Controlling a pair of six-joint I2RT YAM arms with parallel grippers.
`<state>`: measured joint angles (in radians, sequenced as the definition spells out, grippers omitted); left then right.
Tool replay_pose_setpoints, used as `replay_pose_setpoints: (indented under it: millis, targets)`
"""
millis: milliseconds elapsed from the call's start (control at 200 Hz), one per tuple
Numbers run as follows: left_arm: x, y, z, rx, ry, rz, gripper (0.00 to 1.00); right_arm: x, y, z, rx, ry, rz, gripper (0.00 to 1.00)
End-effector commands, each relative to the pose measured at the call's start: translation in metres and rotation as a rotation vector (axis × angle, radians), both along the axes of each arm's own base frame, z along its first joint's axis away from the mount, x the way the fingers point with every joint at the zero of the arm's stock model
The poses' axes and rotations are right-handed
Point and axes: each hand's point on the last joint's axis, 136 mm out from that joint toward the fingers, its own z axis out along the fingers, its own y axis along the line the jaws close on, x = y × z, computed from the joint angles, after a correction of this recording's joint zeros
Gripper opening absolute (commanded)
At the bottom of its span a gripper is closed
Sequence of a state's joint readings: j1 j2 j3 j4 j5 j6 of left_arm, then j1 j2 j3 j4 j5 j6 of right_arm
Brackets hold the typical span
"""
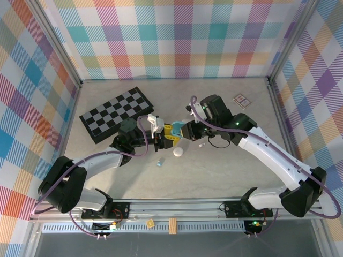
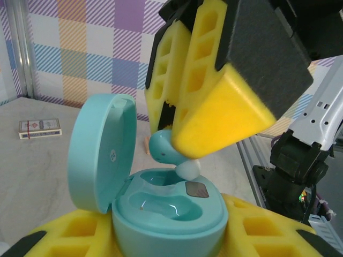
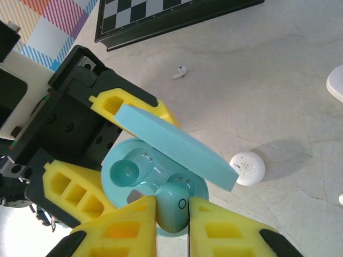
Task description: Insert the wireless bluetooth earbuds into the charging case
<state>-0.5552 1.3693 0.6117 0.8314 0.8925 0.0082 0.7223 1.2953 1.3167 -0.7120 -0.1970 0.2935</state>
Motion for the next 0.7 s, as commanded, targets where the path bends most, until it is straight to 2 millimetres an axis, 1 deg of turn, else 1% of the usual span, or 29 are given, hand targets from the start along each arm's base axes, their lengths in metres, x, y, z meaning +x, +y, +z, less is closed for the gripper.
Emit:
replay_pose_setpoints:
  millis: [0, 235, 440, 555, 695]
  targets:
    - [-0.009, 0.000, 0.019, -0.032, -0.056, -0.033, 0.37, 0.001, 0.001, 0.005, -0.021, -0.033, 0.016, 0.19]
    - [-0.010, 0.000, 0.018, -0.030, -0.053, -0.033, 0.37, 0.000, 0.003, 0.003, -0.035, -0.034, 0.031, 0.19]
    - [-0.009, 0.000, 0.019, -0.032, -0.058, -0.030, 0.37, -0.008, 0.009, -0.001, -0.063, -0.025, 0.094, 0.20]
    - [-0.010, 0.000, 0.019, -0.033, -0.057, -0.031, 0.37, -0.010, 0.012, 0.000, -0.063, -0.027, 0.107, 0.28]
    - [-0.010, 0.001, 0.018, -0.030, -0.061, -0.025, 0.37, -0.007, 0.009, 0.011, -0.051, -0.066, 0.082, 0.38]
